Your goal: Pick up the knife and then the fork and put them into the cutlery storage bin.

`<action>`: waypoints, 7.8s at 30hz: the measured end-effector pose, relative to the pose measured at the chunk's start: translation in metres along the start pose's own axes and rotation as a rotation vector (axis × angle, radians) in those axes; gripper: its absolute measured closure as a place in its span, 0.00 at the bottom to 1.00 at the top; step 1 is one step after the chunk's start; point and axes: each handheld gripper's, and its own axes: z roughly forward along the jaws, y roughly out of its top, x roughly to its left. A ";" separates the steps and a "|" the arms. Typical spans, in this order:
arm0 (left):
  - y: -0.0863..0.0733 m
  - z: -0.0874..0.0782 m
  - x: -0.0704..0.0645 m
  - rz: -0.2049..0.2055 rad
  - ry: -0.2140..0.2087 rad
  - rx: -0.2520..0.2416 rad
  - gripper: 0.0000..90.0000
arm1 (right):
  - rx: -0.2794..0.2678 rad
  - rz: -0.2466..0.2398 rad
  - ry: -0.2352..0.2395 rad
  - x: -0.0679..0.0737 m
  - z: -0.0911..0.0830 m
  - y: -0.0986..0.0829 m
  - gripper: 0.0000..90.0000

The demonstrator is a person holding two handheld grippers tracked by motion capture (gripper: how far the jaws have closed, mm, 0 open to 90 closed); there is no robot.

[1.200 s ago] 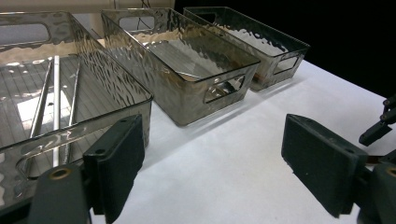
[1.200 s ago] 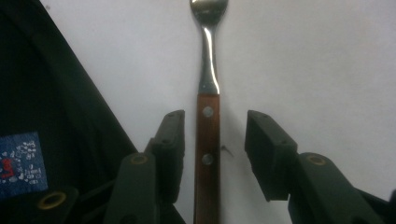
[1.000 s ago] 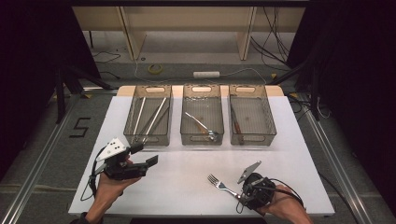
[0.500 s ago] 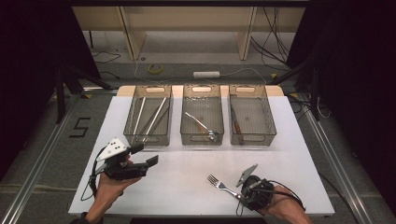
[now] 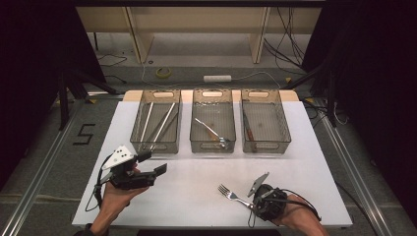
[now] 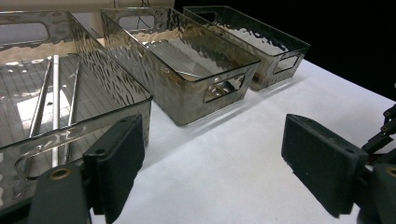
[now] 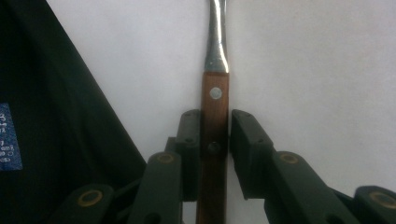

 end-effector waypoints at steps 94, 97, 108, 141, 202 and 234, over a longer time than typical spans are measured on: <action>0.000 0.000 0.001 -0.005 0.006 -0.003 0.23 | -0.455 0.194 -0.012 -0.120 -0.077 0.063 0.86; 0.000 0.000 0.002 -0.005 0.006 -0.003 0.23 | -0.465 0.207 -0.016 -0.126 -0.080 0.067 0.86; 0.000 0.000 0.002 -0.006 0.007 -0.004 0.23 | -0.496 0.266 -0.027 -0.149 -0.087 0.080 0.86; 0.000 0.000 0.002 -0.006 0.002 -0.005 0.23 | -0.464 0.521 -0.130 -0.208 -0.073 0.088 0.86; 0.000 0.000 0.001 -0.009 0.000 -0.004 0.23 | -0.529 0.535 -0.116 -0.181 -0.056 0.081 0.43; 0.000 0.000 0.001 -0.011 0.006 0.001 0.23 | -0.872 0.347 0.028 -0.082 -0.052 0.032 0.34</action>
